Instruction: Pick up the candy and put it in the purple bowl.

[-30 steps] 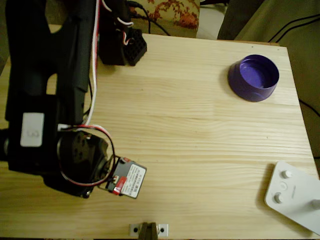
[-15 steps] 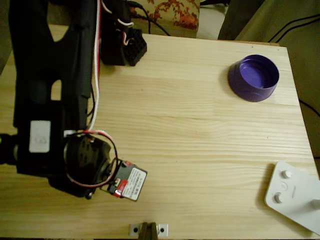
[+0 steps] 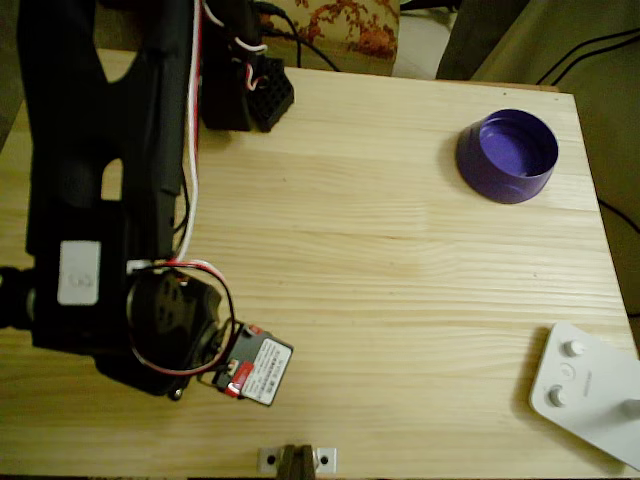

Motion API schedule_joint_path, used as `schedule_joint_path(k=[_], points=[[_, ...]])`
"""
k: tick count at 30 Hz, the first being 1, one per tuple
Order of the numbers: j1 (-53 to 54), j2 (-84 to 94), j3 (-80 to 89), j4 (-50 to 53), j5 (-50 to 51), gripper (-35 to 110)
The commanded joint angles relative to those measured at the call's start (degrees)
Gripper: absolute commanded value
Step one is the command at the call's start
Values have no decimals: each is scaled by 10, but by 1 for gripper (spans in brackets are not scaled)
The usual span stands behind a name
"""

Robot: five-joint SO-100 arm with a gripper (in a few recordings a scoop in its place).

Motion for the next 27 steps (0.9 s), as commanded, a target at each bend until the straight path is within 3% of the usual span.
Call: schedule_joint_path(k=[1,14,27], points=[[-5,25,-4,-3,-4,13],[0,39,-7,-28,19,1],[-4,147,44,-4,54,0]])
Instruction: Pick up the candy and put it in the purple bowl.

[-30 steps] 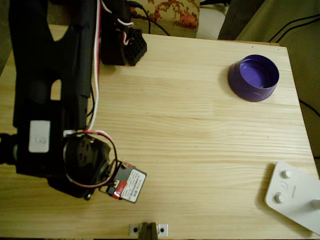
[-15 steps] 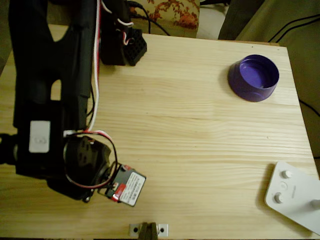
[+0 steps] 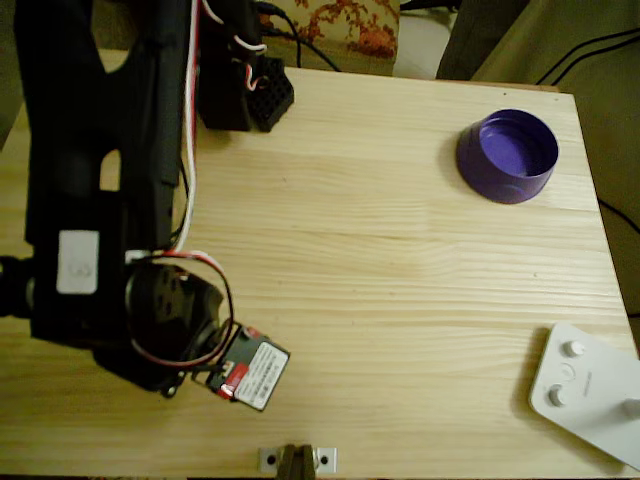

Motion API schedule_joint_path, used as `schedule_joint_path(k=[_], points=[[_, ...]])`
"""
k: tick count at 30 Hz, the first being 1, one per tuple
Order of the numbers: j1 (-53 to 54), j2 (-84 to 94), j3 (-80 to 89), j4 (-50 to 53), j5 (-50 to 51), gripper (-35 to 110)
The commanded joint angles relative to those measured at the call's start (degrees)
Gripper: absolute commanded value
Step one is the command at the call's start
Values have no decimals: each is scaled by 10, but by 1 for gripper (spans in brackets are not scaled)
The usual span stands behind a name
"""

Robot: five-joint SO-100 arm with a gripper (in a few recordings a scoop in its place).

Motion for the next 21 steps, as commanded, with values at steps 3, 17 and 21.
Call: schedule_joint_path(k=[3,17,21], points=[[-8,165,18,31,31,0],[-78,425,58,106,199,0],[-113,497,76,112,250,0]])
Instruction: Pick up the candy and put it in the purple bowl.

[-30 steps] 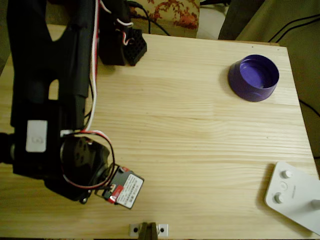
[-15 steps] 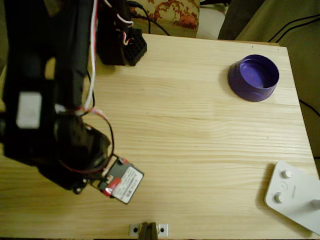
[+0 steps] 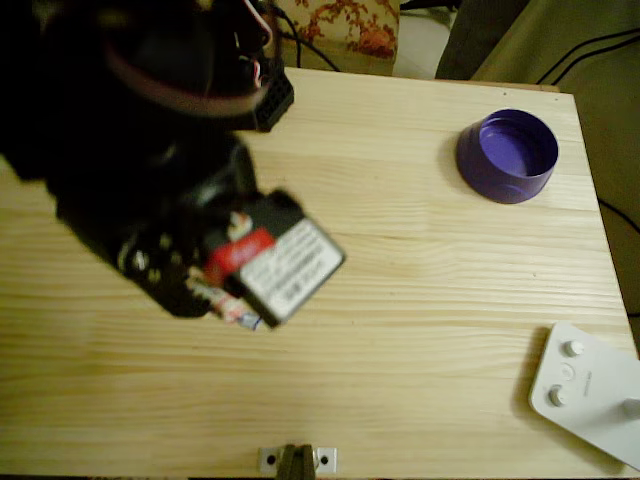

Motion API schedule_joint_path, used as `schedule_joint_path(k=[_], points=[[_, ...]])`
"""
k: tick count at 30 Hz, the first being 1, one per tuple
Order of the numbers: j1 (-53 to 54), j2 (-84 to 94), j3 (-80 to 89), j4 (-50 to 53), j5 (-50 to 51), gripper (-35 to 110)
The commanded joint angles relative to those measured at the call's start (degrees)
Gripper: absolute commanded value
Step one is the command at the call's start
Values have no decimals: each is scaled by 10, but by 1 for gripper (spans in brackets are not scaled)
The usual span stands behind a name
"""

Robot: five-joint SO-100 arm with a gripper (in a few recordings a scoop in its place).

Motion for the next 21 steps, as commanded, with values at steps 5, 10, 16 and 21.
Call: schedule_joint_path(k=[5,10,16,21], points=[[-73,192,43,9,58,0],[-140,262,54,15,98,0],[-274,328,62,47,126,0],[-402,347,53,46,134,0]])
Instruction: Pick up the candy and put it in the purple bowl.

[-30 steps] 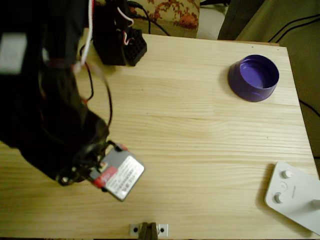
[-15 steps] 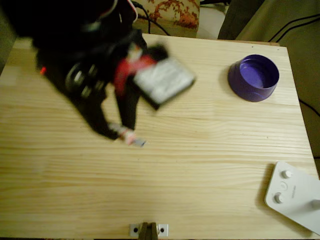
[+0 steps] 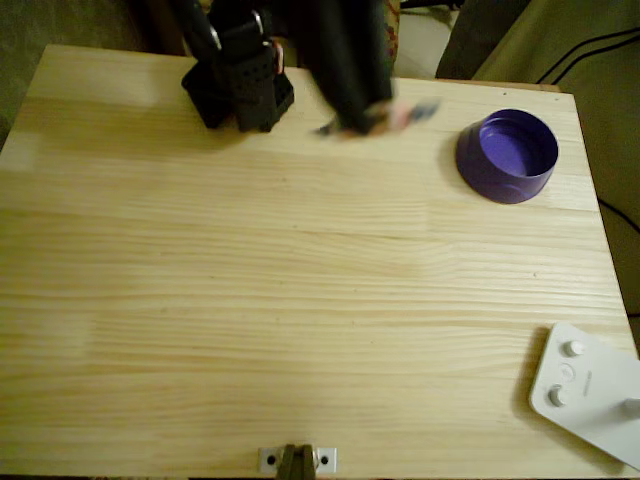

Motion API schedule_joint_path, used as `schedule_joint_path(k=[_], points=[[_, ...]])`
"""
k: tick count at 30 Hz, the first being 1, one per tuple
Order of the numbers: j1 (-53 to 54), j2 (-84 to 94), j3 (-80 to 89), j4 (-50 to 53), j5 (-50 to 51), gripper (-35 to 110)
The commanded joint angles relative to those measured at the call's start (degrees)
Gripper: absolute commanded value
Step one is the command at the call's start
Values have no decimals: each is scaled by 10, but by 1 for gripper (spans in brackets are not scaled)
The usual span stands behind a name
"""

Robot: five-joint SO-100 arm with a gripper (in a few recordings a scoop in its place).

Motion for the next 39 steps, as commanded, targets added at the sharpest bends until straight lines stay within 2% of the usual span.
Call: schedule_joint_path(k=[1,9,21,28,39], points=[[-111,33,-15,4,3,0],[-263,-45,-44,-35,53,0],[-381,-203,-71,-136,65,0],[-418,-344,-110,-159,76,0],[-422,-531,-259,-164,102,0]])
